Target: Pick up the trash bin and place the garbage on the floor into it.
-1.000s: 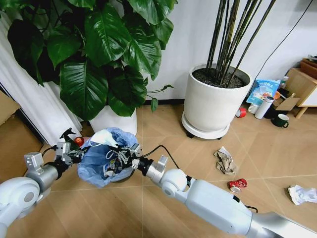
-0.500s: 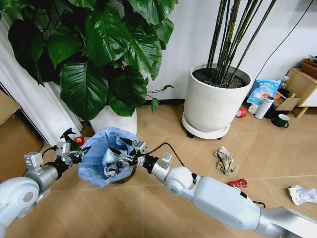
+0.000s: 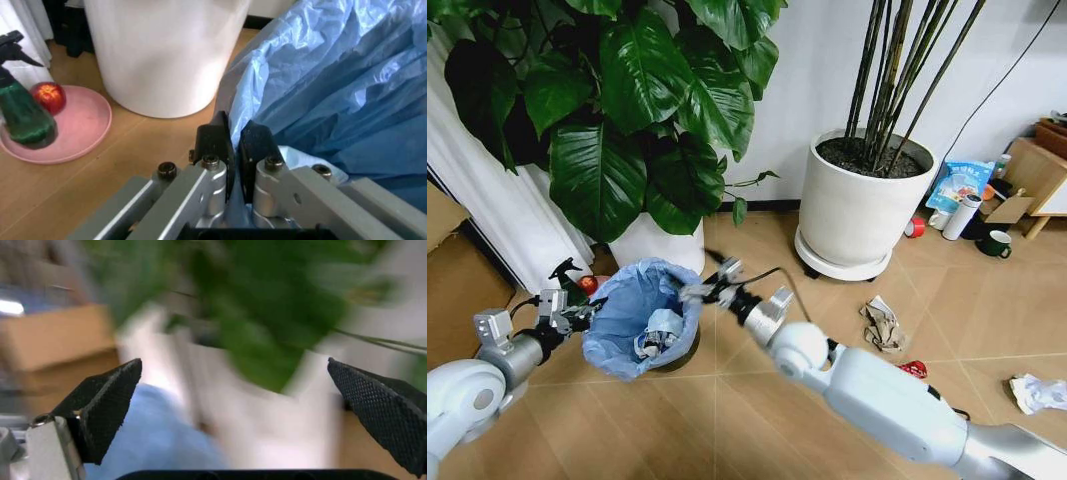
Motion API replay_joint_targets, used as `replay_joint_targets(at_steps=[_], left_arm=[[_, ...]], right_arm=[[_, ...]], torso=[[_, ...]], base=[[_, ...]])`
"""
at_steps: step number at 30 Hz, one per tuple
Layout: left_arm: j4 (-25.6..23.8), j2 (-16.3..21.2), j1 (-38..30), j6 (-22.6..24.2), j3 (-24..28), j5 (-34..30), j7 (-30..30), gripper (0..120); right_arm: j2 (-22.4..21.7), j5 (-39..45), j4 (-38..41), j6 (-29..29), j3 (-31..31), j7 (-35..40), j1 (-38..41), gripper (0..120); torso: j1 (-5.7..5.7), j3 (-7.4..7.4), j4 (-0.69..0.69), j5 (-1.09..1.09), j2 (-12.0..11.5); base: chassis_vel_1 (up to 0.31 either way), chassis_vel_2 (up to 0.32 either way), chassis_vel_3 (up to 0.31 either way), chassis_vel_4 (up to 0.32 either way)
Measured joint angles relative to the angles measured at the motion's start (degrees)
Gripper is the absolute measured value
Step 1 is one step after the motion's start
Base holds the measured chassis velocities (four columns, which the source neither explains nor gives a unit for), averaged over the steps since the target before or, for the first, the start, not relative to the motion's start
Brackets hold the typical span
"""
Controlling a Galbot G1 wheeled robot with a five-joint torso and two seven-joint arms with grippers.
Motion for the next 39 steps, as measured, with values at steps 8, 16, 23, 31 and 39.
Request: replay_joint_targets(at_steps=[8,16,23,31,39], left_arm=[[-0.76,-0.85,0.34,0.00,-0.81,0.83,-0.46,0],[-1.48,-1.67,1.01,0.00,-1.46,1.86,-0.52,0],[-1.50,-2.59,1.20,-0.13,-1.61,3.04,-0.20,0],[-1.40,-3.33,1.49,-0.37,-1.58,3.75,0.19,0],[-2.49,-4.00,1.99,-0.39,-1.40,4.24,0.15,0]], right_arm=[[-5.95,-5.17,-0.55,-0.70,14.43,5.57,-14.70,100],[-4.67,-12.21,-2.94,-0.14,32.27,6.21,-31.06,100],[0.17,-16.87,-1.73,1.48,45.67,4.52,-43.57,100],[5.57,-19.81,-1.06,4.12,50.30,2.39,-48.00,100],[8.18,-20.39,-0.85,4.52,50.78,2.75,-48.26,100]], torso=[[0.00,0.00,-0.04,0.03,0.00],[-0.01,-0.01,-0.01,0.01,0.00],[-0.01,-0.01,-0.02,0.00,0.01],[-0.01,0.00,0.00,0.00,0.01],[-0.01,0.00,-0.01,-0.01,0.01]], base=[[0.000,0.000,0.000,0.000],[0.000,0.000,0.000,0.000],[0.000,0.000,0.000,0.000],[0.000,0.000,0.000,0.000],[0.000,0.000,0.000,0.000]])
